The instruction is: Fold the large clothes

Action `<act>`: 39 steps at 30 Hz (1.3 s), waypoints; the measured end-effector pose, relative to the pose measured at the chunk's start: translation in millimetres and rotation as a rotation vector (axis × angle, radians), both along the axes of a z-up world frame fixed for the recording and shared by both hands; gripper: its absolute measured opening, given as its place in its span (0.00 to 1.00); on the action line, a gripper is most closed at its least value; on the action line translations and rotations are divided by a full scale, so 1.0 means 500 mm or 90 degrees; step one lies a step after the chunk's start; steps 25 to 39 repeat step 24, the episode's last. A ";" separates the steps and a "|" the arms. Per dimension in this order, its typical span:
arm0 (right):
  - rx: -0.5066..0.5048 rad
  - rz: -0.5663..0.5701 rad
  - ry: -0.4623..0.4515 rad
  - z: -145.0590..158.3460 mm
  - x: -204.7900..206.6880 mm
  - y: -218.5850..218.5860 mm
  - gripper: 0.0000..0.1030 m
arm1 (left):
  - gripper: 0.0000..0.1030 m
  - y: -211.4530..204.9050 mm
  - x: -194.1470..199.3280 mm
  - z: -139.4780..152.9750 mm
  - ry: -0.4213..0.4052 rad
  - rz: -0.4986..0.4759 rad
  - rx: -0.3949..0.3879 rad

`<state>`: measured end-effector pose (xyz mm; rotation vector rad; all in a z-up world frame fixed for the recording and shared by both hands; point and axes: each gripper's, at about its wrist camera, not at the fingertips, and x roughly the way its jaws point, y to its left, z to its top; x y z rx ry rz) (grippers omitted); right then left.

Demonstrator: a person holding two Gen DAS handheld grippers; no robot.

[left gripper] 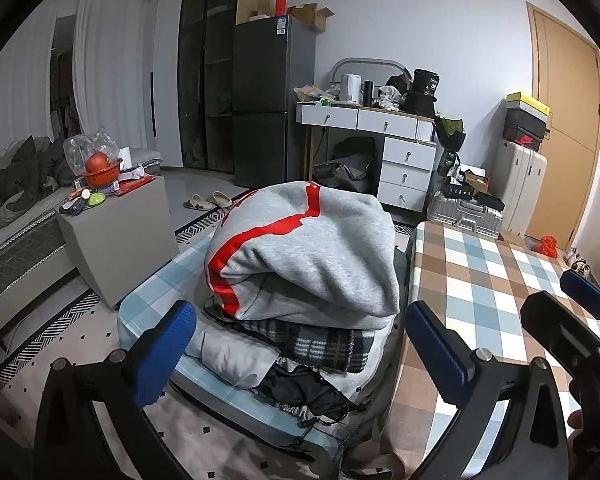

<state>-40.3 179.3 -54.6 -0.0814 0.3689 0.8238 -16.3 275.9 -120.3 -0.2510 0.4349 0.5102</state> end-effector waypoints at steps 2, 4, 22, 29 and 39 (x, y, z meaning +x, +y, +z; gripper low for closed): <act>-0.001 0.002 -0.001 0.000 0.001 0.001 1.00 | 0.99 -0.001 0.000 0.000 -0.001 0.000 0.001; -0.001 0.003 -0.001 0.001 0.001 0.002 1.00 | 0.99 -0.002 -0.003 -0.002 0.000 0.003 0.001; 0.008 -0.007 0.015 -0.002 0.003 -0.004 1.00 | 0.99 -0.013 0.000 -0.005 -0.010 -0.028 0.010; 0.011 -0.009 0.020 -0.007 0.007 -0.011 1.00 | 0.99 -0.012 0.005 -0.006 0.002 -0.016 0.009; 0.011 -0.009 0.020 -0.007 0.007 -0.011 1.00 | 0.99 -0.012 0.005 -0.006 0.002 -0.016 0.009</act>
